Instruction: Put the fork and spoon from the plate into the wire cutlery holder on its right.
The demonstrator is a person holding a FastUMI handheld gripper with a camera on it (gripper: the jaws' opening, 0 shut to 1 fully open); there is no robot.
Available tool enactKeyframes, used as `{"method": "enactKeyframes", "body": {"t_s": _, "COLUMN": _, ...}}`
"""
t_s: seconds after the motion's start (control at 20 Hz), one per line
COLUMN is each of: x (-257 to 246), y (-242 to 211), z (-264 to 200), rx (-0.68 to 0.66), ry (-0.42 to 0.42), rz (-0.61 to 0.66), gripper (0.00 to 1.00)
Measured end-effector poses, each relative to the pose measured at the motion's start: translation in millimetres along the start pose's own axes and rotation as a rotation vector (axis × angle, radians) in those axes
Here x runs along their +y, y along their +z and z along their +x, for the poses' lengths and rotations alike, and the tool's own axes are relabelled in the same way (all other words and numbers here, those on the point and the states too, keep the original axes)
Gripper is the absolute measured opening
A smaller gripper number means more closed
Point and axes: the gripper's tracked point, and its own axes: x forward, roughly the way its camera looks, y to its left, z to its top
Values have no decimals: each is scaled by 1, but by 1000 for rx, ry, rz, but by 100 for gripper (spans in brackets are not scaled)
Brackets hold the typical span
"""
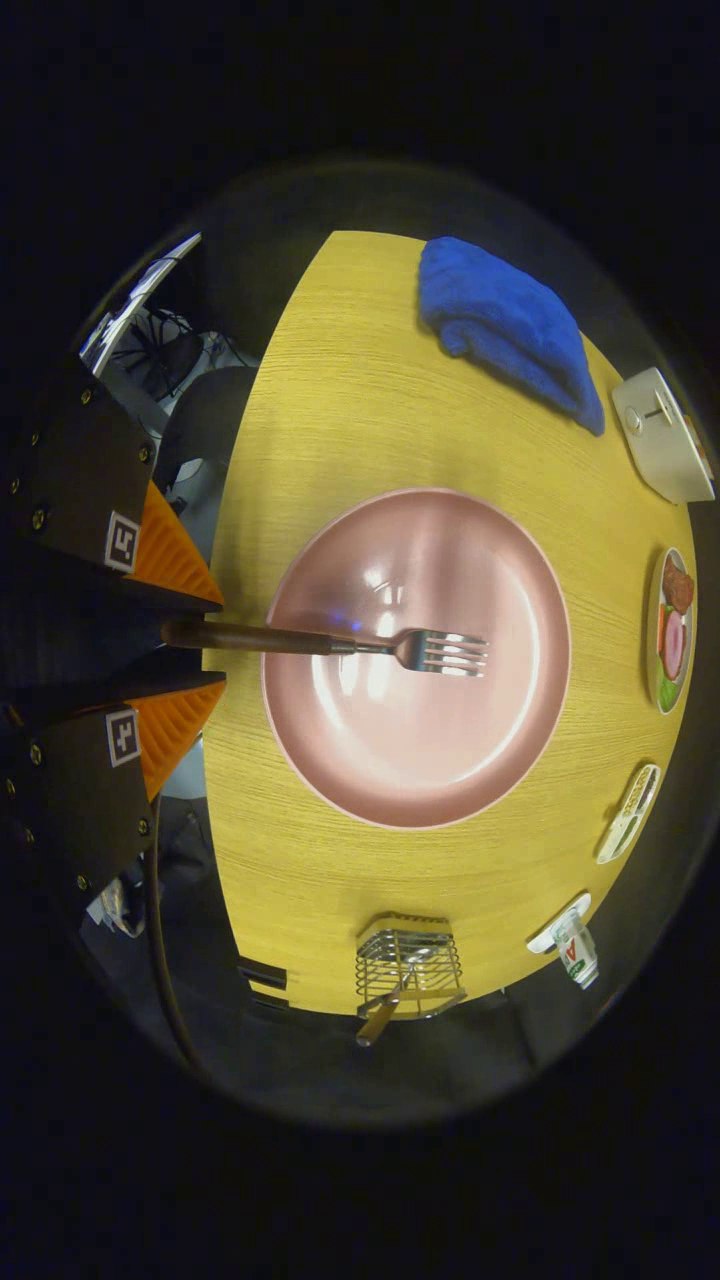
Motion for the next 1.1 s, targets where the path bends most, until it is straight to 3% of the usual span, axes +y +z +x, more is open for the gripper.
{"method": "enactKeyframes", "body": {"t_s": 0.65, "x": -3, "y": -3, "z": 31, "rx": 27, "ry": 33, "rz": -8, "gripper": 35}}
{"method": "enactKeyframes", "body": {"t_s": 0.75, "x": -9, "y": 0, "z": 30, "rx": 21, "ry": 29, "rz": -29, "gripper": 15}}
{"method": "enactKeyframes", "body": {"t_s": 0.9, "x": -6, "y": 5, "z": 22, "rx": -6, "ry": 21, "rz": -46, "gripper": 14}}
{"method": "enactKeyframes", "body": {"t_s": 0.95, "x": -7, "y": 5, "z": 19, "rx": -13, "ry": 15, "rz": -46, "gripper": 8}}
{"method": "enactKeyframes", "body": {"t_s": 1.1, "x": -14, "y": 9, "z": 4, "rx": -34, "ry": -20, "rz": -43, "gripper": 8}}
